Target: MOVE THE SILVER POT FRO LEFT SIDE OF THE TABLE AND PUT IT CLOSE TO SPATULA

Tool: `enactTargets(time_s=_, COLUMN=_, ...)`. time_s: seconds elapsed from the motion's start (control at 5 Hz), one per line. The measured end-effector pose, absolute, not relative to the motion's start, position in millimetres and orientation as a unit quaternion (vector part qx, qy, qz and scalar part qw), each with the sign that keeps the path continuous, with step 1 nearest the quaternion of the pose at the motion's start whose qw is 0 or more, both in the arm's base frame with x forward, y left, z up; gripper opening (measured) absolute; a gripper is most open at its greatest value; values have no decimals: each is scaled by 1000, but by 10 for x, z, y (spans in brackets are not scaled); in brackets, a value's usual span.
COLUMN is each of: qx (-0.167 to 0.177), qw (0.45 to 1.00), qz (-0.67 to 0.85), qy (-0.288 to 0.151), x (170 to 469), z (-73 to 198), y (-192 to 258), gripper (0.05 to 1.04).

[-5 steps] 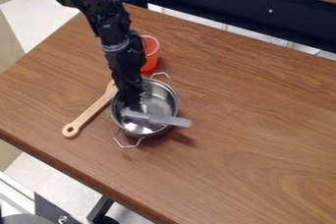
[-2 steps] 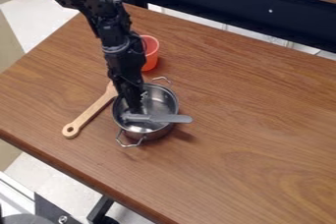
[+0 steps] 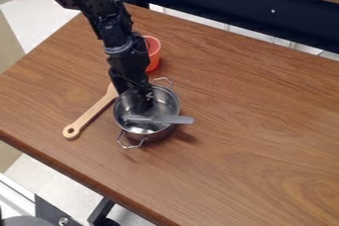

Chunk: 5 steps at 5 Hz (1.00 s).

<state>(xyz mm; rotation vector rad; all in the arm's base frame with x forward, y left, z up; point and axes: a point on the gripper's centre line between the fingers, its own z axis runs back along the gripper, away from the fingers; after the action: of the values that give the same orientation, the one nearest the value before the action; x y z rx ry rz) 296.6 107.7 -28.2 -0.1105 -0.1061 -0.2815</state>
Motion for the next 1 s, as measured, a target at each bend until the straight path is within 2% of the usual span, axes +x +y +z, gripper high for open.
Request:
enactTargets(time_s=0.6, qx=-55, qw=994, qz=-17, qy=-88, x=3188, z=271, y=1087, gripper=1000)
enactTargets(time_s=1.0, qx=-53, qw=996, qz=-18, qy=-65, x=3357, z=364, y=633, gripper=1000)
